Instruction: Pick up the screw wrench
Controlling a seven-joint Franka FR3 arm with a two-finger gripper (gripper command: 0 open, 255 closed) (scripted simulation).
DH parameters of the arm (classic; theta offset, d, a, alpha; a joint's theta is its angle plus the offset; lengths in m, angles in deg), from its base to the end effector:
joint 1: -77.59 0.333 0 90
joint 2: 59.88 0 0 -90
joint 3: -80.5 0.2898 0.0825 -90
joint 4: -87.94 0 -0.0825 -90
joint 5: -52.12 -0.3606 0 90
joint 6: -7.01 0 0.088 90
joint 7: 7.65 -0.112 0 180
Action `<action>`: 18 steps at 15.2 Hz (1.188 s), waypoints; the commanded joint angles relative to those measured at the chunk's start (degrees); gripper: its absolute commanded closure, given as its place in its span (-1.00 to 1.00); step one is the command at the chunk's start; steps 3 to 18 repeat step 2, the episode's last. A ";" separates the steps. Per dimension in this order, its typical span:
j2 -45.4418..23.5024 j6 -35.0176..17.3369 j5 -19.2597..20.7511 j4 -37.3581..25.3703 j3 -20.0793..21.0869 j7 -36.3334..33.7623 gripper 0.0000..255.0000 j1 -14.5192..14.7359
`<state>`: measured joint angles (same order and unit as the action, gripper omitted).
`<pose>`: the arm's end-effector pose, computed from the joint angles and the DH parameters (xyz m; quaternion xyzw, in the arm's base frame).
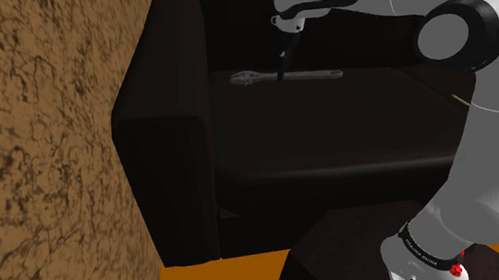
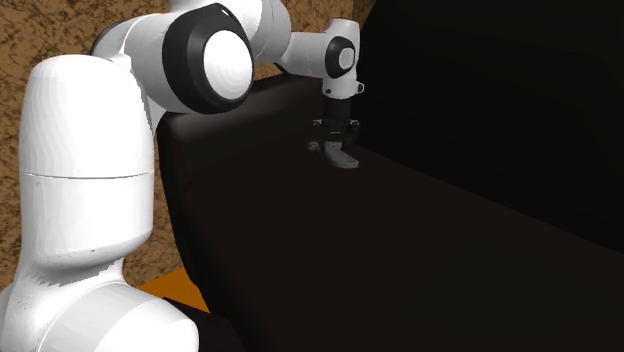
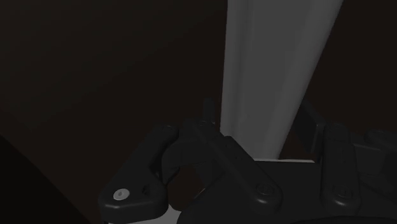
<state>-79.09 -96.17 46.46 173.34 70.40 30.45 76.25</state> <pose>0.6194 -0.1029 0.4570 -0.9745 -0.2235 0.0009 0.0214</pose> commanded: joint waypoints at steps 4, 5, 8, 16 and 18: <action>0.02 0.84 0.01 -0.84 -0.02 -0.01 1.00 -0.05; 0.02 0.84 0.01 -0.84 -0.02 -0.01 1.00 -0.05; 0.02 0.84 0.01 -0.84 -0.02 -0.01 1.00 -0.05; 0.02 0.84 0.01 -0.84 -0.02 -0.01 1.00 -0.05; 0.02 0.84 0.01 -0.84 -0.02 -0.01 1.00 -0.05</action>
